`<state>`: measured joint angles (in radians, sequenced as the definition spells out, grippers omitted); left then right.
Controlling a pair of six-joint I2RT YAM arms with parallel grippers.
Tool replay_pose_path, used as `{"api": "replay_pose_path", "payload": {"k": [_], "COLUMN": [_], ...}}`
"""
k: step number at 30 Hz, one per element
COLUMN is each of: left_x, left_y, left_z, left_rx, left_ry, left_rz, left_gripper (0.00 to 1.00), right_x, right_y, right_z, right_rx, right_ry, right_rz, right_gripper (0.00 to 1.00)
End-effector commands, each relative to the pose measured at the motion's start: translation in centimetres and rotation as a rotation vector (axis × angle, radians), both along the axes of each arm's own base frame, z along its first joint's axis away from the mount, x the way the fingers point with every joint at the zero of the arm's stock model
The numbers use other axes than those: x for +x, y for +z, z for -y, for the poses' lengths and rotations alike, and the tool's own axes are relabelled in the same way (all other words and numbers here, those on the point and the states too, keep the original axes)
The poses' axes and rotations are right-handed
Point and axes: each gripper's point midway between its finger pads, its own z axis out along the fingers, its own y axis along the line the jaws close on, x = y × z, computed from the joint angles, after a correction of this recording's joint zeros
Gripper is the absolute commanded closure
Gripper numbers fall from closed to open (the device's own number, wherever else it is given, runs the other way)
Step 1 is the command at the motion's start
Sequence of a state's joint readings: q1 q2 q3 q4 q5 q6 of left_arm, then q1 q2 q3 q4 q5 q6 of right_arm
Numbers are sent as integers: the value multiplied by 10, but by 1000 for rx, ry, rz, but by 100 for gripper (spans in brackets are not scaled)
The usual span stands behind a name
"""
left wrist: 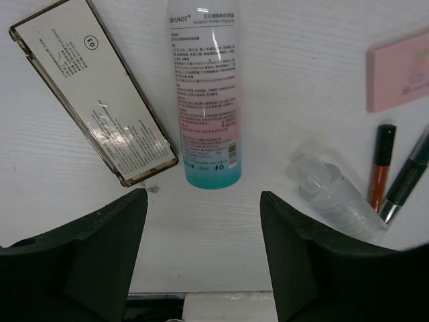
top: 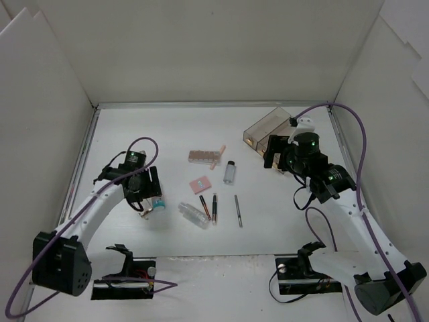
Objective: Organize the makeup
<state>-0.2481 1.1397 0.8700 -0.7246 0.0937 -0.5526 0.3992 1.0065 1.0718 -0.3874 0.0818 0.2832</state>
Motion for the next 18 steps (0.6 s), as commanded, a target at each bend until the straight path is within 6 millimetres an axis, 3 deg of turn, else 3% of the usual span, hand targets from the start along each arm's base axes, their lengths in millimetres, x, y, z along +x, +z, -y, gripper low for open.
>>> {"api": "replay_pose_path", "payload": {"k": [1, 5, 10, 18], "left_x": [28, 38, 53, 58], "left_y": [-2, -24, -29, -53], "left_z": [0, 3, 4, 9], "left_rx": [41, 71, 97, 99], "left_ry": [56, 58, 65, 59], "left_rz": [27, -41, -28, -84], "left_gripper": [37, 38, 41, 48], "right_x": [8, 4, -1, -4], "right_y": [23, 21, 17, 19], "right_z": [-3, -3, 1, 8], "right_rx": [22, 25, 16, 6], "right_ry": [-17, -19, -34, -59], "right_rz": [69, 68, 70, 84], "right_gripper": [12, 11, 10, 10]}}
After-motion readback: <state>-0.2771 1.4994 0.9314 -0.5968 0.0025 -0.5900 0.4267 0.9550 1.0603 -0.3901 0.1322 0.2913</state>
